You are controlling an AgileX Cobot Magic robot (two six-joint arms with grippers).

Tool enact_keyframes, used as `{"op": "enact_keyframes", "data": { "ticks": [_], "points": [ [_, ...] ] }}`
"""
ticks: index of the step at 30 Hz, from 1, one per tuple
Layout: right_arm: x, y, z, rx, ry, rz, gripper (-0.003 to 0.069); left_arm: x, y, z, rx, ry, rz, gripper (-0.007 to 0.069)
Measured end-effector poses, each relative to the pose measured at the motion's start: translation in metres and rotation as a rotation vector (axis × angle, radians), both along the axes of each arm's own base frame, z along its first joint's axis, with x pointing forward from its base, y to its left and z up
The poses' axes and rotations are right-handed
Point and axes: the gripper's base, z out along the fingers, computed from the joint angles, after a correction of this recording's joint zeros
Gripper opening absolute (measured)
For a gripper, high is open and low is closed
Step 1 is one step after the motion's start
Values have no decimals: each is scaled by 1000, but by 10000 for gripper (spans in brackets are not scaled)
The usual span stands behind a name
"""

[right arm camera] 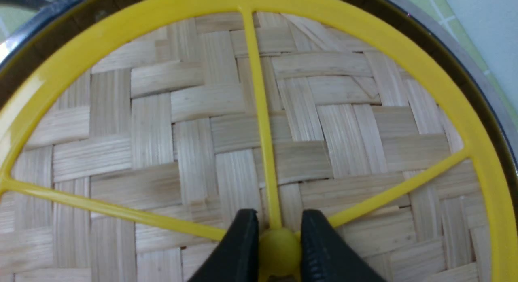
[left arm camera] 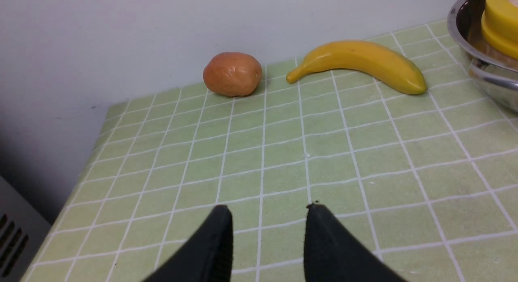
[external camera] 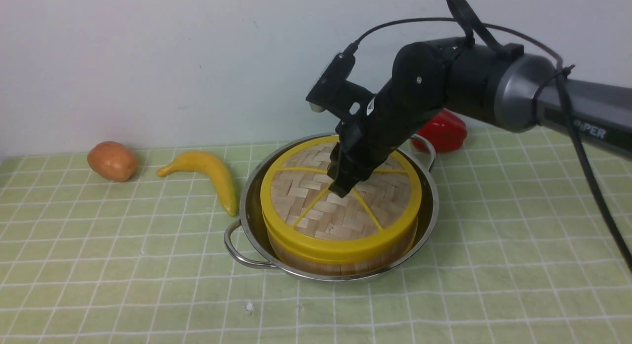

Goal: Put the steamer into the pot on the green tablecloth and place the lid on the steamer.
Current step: 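Place the bamboo steamer lid onto the steamer basket in the pot with the right gripper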

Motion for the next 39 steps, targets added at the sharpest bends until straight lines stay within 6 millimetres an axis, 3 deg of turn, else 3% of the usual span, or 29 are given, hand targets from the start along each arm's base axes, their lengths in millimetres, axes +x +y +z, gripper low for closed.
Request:
{"op": "enact_keyframes", "data": {
  "ticks": [9, 29, 32, 34, 35, 38, 39],
  "points": [
    [-1, 2, 1, -13, -32, 97, 146, 0, 0, 0, 0, 0, 0, 243],
    [-1, 3, 1, 6, -30, 89, 147, 0, 0, 0, 0, 0, 0, 243],
    [-1, 3, 1, 7, -32, 88, 199, 0, 0, 0, 0, 0, 0, 243],
    [0, 3, 2, 9, -36, 87, 334, 0, 0, 0, 0, 0, 0, 243],
    [0, 3, 2, 10, -38, 86, 344, 0, 0, 0, 0, 0, 0, 243],
    [1, 4, 4, 13, -53, 83, 508, 0, 0, 0, 0, 0, 0, 243],
    [1, 4, 5, 13, -56, 83, 524, 0, 0, 0, 0, 0, 0, 243]
  ]
}}
